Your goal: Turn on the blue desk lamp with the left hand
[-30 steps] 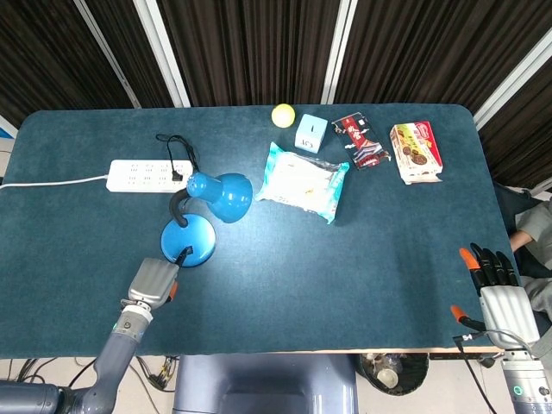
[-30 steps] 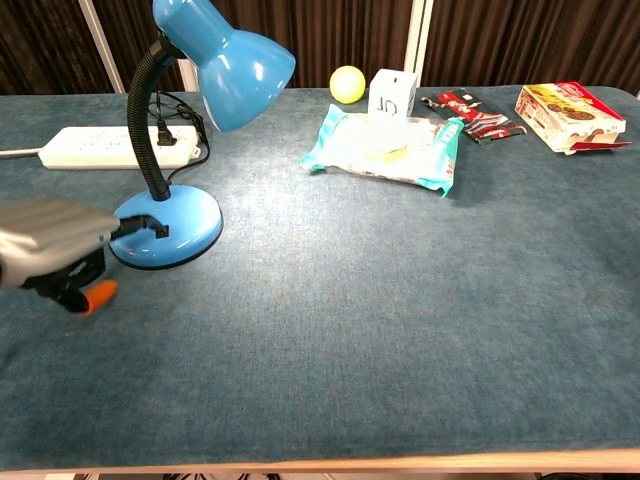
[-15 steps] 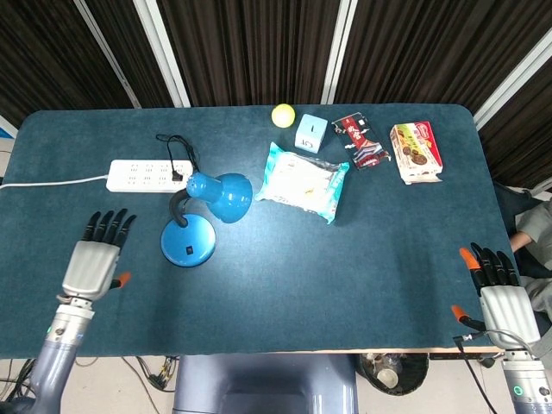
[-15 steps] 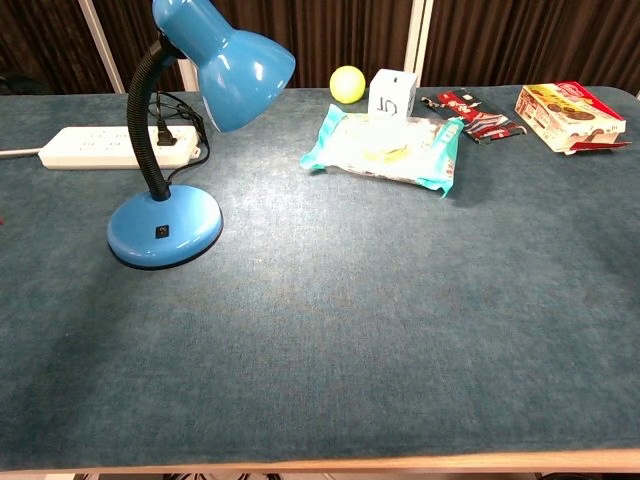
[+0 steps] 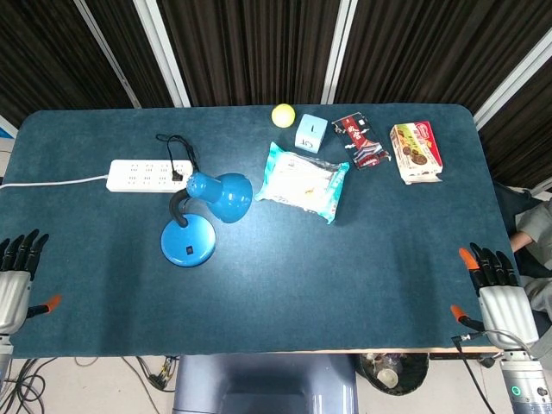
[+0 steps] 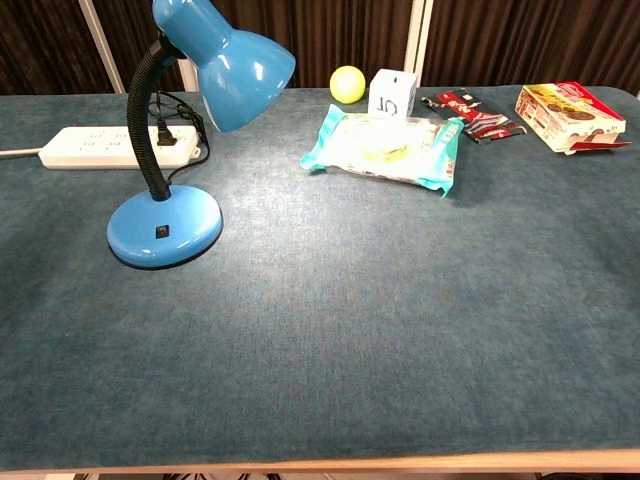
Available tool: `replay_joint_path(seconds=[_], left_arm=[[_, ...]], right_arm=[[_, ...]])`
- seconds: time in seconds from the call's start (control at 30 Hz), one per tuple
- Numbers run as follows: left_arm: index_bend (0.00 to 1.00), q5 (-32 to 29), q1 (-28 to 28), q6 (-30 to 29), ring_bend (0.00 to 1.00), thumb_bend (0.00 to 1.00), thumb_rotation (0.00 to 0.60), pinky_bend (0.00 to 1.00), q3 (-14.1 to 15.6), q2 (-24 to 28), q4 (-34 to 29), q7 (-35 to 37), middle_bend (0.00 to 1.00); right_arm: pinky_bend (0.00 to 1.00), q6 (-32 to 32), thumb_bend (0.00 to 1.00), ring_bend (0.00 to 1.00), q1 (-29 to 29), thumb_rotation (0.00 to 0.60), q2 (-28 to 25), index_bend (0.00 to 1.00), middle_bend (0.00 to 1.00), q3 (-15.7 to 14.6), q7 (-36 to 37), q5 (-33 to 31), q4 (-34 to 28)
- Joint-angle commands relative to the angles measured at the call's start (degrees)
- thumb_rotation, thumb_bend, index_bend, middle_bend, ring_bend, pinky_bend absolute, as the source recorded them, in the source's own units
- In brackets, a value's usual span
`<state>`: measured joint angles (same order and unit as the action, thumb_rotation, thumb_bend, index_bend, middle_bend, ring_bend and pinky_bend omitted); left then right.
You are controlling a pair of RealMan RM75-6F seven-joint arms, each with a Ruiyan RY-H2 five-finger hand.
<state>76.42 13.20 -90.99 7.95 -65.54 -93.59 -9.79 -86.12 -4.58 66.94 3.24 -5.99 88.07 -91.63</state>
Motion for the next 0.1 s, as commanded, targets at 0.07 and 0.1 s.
replay_joint_path(seconds=[0.07, 0.1], left_arm=[[0.00, 0.7, -0.4, 0.7, 0.00, 0.06, 0.600, 0.01, -0.5, 0.2, -0.1, -0.1, 0.00], [0.00, 0.9, -0.6, 1.0, 0.00, 0.06, 0.600, 0.01, -0.7, 0.2, -0.1, -0.1, 0.00]], right_arm=[[0.00, 0.2, 0.24, 0.00, -0.1, 0.600, 0.1, 0.00, 0.00, 0.1, -0.4, -0.1, 0.0], [0.00, 0.2, 0.24, 0.00, -0.1, 0.600, 0.2, 0.00, 0.00, 0.1, -0.5, -0.1, 0.0]])
